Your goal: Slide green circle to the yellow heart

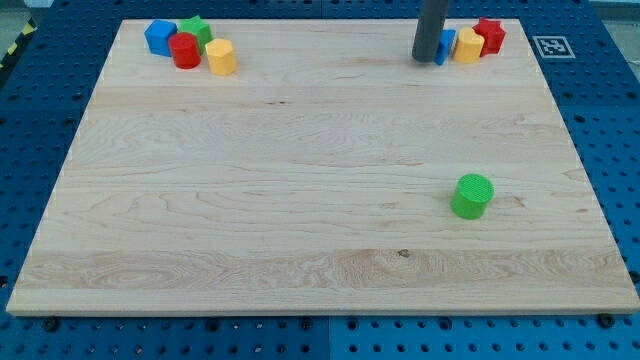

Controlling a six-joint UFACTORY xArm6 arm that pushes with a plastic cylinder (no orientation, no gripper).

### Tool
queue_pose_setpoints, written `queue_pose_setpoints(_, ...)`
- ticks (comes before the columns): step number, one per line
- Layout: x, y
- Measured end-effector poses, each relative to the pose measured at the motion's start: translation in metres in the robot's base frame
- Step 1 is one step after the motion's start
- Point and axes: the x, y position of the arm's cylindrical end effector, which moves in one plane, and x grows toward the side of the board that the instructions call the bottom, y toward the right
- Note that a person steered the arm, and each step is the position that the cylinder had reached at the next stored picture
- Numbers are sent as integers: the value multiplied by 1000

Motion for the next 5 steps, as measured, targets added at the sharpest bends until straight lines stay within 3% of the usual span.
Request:
queue_pose_setpoints(3,10,4)
queue_pose_setpoints(5,115,-85)
